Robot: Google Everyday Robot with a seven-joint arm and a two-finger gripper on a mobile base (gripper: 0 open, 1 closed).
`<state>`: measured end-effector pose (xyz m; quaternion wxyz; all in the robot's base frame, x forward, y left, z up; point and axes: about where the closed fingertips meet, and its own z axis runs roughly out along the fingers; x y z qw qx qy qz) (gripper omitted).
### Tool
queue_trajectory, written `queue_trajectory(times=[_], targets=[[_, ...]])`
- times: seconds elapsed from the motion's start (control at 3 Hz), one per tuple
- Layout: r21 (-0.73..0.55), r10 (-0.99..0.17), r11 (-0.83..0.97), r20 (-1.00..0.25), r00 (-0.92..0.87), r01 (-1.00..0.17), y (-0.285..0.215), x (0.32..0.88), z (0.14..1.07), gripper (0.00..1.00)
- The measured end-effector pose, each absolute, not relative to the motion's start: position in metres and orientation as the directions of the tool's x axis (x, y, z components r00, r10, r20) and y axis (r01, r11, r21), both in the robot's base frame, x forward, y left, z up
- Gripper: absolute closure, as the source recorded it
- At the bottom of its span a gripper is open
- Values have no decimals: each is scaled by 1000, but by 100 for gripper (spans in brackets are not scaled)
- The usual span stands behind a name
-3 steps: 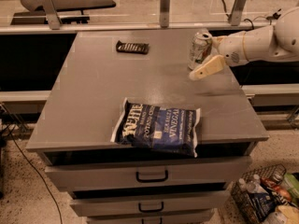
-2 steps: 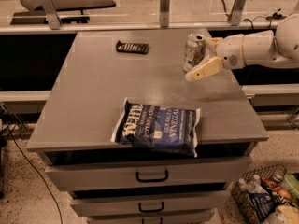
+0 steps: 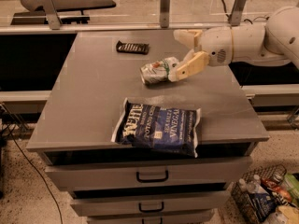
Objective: Knock 7up can over
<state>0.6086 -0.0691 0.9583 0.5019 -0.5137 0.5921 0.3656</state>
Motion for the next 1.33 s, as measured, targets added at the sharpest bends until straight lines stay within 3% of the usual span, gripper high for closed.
queue_trajectory(times=[0.33, 1.0, 1.33], targets=[[-72, -205, 133, -978, 44, -988, -50, 586, 971, 0], [-214, -313, 247, -941, 132, -945, -116, 589, 999, 0], [-214, -313, 247, -941, 132, -945, -116, 589, 999, 0]])
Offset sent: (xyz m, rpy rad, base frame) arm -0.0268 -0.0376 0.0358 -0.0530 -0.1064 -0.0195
